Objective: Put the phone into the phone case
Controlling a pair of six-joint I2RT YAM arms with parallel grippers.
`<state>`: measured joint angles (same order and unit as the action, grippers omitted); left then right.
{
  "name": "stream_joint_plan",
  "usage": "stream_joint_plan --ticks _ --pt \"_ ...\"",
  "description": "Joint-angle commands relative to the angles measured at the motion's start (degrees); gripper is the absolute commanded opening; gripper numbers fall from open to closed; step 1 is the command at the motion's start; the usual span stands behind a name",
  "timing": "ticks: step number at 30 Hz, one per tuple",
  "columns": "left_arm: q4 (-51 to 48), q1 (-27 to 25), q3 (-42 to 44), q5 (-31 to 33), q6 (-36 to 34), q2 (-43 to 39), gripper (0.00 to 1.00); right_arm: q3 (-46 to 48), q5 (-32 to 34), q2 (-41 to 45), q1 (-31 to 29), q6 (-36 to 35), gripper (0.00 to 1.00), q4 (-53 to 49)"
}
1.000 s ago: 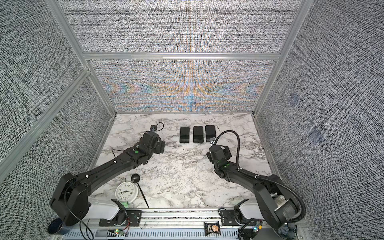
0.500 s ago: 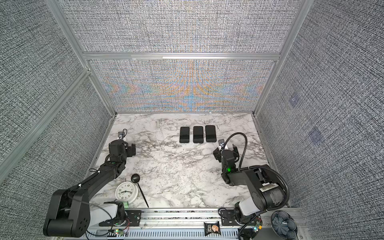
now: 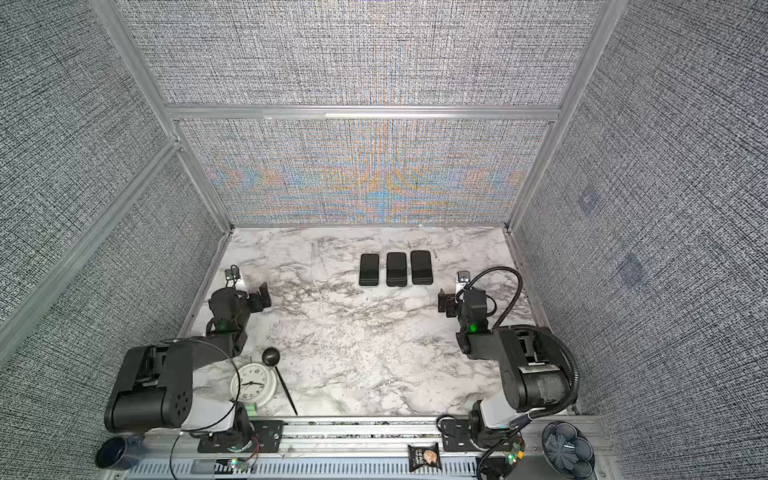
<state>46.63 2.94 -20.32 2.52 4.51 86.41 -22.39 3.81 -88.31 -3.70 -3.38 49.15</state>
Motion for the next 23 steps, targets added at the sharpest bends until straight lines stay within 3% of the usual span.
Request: stream_joint_plan --ticks 1,4,8,12,15,23 --pt "8.3 0.0 0.6 -0.7 -0.8 1.5 0.99 -0.7 -3.1 0.0 1.1 1.4 0.99 -1.0" --pt "-2.3 0.0 -2.5 0.2 1.0 -1.3 0.99 -1.2 -3.7 -0.6 1.1 1.2 0.99 -1.3" --pt "9.6 0.0 0.4 -0.6 -0.9 2.5 0.99 -1.9 -4.2 -0.9 1.1 1.0 0.99 -2.0" --pt "5.0 0.0 -0.7 -0.7 -0.7 1.0 0.99 -2.1 -4.3 -0.9 1.2 1.1 0.99 -2.3" --pt "9.8 0.0 0.6 -0.7 -1.0 2.4 0.99 -2.0 -4.4 -0.9 1.2 1.1 0.99 -2.3" --pt "10.4 0.0 1.6 -1.0 -1.2 1.4 0.99 -1.2 -6.6 -0.4 2.3 1.8 0.99 -1.4"
